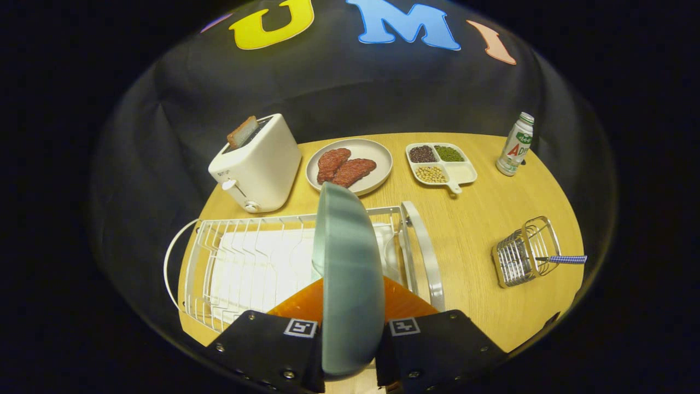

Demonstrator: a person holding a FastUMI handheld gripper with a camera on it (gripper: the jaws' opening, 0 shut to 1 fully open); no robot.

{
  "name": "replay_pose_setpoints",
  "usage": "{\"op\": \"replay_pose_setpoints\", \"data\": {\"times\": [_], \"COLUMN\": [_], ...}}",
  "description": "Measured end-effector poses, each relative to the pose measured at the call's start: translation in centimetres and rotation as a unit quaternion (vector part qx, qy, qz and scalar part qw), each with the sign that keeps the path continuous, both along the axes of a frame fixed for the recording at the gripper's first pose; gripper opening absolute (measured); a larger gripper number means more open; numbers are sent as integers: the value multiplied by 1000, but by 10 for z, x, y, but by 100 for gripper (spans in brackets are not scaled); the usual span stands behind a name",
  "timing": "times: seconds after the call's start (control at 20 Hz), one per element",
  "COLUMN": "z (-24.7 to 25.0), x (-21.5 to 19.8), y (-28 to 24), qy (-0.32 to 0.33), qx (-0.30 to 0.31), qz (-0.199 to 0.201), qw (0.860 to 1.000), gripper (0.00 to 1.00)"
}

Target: Take the plate from the dish rack, then take the spoon from the basket and place it into the plate.

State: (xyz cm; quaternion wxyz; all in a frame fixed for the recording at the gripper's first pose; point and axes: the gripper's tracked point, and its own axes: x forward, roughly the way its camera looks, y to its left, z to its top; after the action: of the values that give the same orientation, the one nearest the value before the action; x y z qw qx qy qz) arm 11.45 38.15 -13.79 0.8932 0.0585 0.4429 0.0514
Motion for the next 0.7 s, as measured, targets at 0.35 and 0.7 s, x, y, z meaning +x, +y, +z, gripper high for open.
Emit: {"op": "replay_pose_setpoints", "data": {"times": [0.35, 0.7], "z": [17, 43], "x": [2, -3], "y": [9, 29], "qy": [1, -13], "qx": [-120, -259], "qz": [-33, -34], "qw": [992, 965], "gripper": [30, 30]}}
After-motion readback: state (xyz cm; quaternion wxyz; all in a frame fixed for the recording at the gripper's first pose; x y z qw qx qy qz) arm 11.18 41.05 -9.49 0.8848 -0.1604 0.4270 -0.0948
